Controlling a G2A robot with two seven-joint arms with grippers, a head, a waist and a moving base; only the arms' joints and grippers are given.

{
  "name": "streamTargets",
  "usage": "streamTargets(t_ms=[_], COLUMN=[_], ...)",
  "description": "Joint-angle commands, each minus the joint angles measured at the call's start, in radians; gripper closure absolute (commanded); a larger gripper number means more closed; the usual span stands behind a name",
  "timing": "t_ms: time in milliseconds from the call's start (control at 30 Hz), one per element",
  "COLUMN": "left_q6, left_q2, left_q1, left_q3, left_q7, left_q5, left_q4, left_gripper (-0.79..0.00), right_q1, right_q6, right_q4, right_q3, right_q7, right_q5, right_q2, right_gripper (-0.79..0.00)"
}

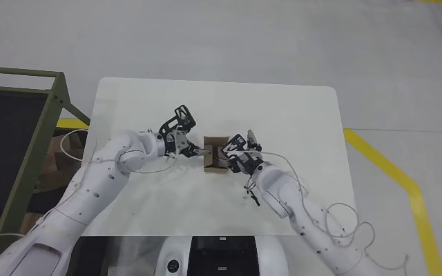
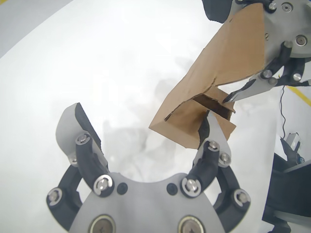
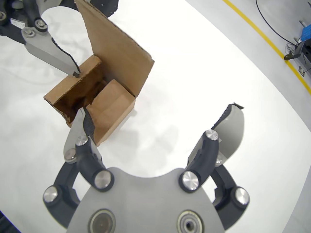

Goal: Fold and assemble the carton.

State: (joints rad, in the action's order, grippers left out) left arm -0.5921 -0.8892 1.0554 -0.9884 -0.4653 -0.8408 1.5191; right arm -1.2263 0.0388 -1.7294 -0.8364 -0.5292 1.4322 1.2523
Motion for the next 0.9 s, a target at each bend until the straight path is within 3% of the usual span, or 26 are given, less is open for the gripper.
streamTargets(t_ms=[0, 467, 867], left_q6=[0.026, 0.114, 0.125], left_q2=[-0.002, -0.015, -0.028], left_q1=[0.004, 0.015, 0.009], left_q3=[0.005, 0.017, 0.022], left_q7=[-0.016, -0.087, -0.098], left_q5=[-0.028, -0.079, -0.086], left_q4=[0.015, 0.060, 0.054], left_gripper=[-0.785, -0.785, -0.785], right_q1=[0.006, -0.009, 0.003], right_q6=[-0.008, -0.119, -0.078], right_q4=[0.007, 0.016, 0.056], right_q3=[0.009, 0.003, -0.004], right_q7=[-0.001, 0.019, -0.003], right_q5=[0.003, 0.018, -0.006], right_q2=[0.005, 0.029, 0.043], right_gripper=[-0.785, -0.785, -0.785])
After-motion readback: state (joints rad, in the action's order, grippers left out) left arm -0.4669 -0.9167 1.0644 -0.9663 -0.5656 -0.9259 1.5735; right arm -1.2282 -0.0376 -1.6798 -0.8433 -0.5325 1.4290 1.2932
